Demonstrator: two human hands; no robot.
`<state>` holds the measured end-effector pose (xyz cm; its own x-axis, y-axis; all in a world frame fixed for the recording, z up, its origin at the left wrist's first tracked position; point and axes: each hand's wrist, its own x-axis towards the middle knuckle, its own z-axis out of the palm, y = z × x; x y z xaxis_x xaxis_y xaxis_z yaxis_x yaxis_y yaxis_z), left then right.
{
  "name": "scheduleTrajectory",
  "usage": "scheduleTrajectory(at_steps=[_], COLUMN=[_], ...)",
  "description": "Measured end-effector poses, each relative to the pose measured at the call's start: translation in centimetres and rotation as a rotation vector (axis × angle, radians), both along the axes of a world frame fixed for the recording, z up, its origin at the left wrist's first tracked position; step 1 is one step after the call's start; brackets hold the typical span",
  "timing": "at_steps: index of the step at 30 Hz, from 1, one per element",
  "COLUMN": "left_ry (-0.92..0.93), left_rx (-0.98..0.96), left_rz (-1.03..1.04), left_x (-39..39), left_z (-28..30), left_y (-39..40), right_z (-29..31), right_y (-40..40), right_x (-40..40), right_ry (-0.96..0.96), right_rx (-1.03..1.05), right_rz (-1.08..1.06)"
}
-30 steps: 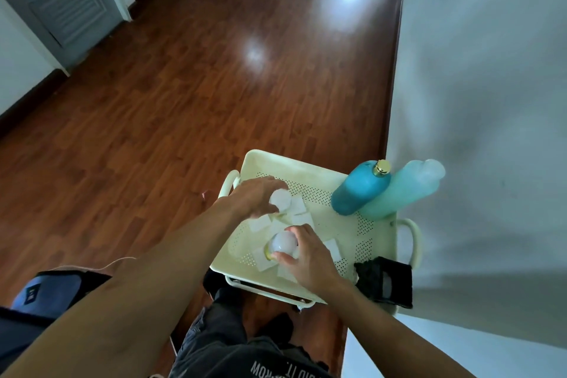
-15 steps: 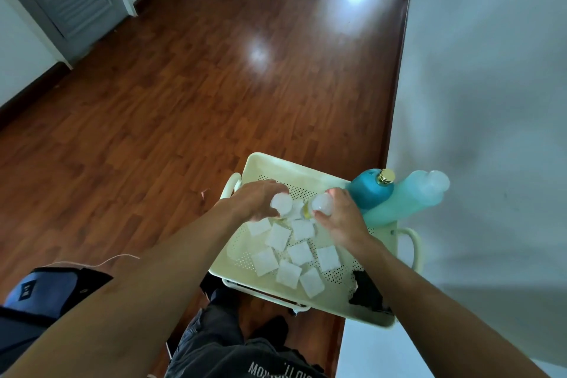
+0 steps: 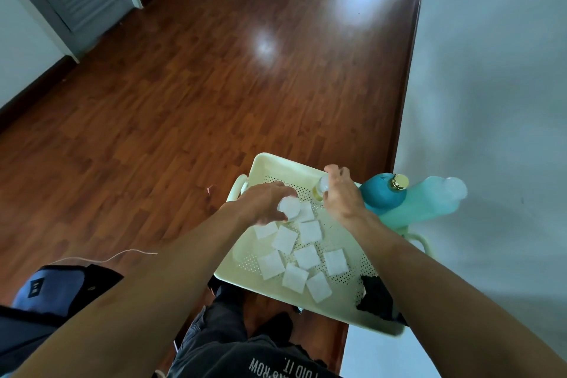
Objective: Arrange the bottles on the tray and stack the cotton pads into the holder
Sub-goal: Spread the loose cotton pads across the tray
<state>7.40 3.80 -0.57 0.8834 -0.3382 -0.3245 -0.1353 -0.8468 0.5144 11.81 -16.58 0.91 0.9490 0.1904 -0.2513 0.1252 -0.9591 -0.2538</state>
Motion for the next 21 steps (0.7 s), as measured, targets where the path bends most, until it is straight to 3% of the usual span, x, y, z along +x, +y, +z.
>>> scheduleTrajectory(at_steps=[4,9,21], left_ry=[0.009,0.019,0.010], left_rx=[0.010,-0.005,0.034], left_rz=[-0.020,-0.027,-0.049], left_x=[0.2,0.5,0.8], left_z=[0.0,-0.2,0.1], left_y=[0.0,0.0,-0.3], right_z=[-0.1,1.4,1.4], right_y=[-0.5,-0.7,-1.1], right_x=[0.7,2.4,1.5], right_ry=[0.056,0.130,-0.046], right_rx=[-0.091,-0.354,-0.602], right_rz=[0.074,0.257,0.388])
